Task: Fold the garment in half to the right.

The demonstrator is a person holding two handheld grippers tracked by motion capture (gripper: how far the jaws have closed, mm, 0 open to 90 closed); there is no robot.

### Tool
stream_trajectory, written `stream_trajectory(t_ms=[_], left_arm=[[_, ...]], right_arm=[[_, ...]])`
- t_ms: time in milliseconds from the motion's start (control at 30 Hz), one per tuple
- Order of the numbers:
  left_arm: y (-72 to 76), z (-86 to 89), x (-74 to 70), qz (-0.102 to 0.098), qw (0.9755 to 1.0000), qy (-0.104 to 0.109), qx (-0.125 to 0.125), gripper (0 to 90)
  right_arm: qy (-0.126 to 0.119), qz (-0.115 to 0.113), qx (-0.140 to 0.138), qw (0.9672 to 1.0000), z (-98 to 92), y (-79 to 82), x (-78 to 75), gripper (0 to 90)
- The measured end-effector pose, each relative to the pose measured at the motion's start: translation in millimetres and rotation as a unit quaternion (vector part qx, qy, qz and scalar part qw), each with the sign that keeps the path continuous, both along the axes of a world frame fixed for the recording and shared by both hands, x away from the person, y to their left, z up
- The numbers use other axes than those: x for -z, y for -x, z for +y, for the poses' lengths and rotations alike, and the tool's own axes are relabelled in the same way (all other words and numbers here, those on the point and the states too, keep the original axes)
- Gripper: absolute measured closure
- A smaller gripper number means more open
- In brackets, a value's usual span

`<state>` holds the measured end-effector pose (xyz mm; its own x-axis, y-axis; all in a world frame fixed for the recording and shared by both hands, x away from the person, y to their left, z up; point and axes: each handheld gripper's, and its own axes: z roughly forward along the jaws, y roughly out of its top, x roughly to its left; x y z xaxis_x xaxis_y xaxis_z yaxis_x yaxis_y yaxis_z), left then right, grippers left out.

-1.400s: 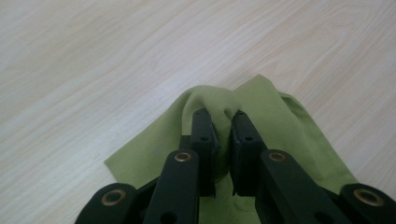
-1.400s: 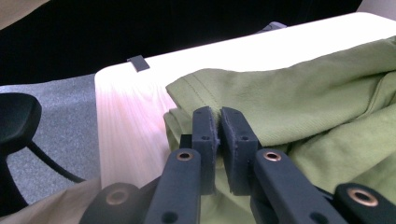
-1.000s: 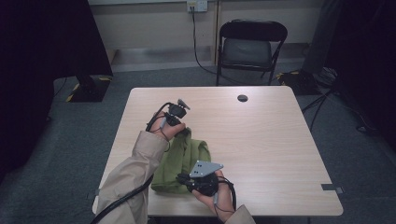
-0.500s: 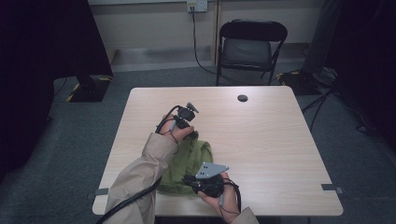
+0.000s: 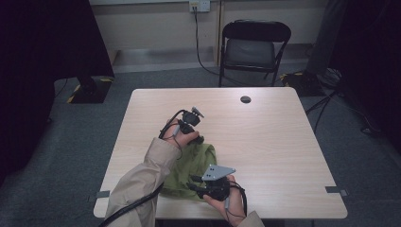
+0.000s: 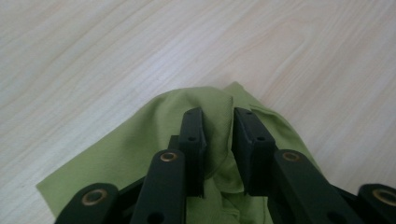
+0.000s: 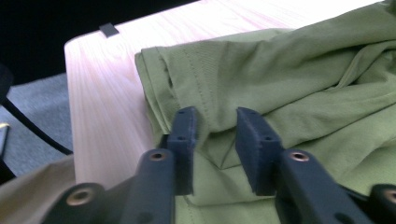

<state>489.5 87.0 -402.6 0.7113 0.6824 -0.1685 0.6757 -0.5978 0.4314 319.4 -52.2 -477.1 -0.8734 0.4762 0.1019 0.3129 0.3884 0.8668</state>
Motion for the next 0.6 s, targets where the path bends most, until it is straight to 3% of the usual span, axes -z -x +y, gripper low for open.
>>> stream_trajectory(t_ms=[200,367,433,533,600], left_arm=[[1.8,-0.1,-1.7,0.003,0.9999,0.017,-0.002,68.3],[3.5,-3.5,-3.5,0.0,0.9999,0.015,0.003,57.2],[5.1,-5.5,-3.2,-0.011,0.9997,0.012,0.017,50.2],[5.1,-4.0,-1.9,-0.039,0.9983,0.018,0.039,26.2],[5.6,-1.5,-2.8,-0.065,0.9966,0.02,0.047,19.2]], right_arm=[[0.006,0.0,0.002,1.0,-2.4,-2.1,-3.2,52.8],[0.012,0.009,0.01,0.9998,-3.2,-4.7,-1.2,40.2],[0.011,0.015,0.014,0.9997,-3.1,-6.4,-0.2,32.8],[0.015,0.02,0.029,0.9993,-2.4,-8.9,1.0,19.7],[0.018,0.022,0.038,0.9989,-2.6,-10.7,1.6,11.8]])
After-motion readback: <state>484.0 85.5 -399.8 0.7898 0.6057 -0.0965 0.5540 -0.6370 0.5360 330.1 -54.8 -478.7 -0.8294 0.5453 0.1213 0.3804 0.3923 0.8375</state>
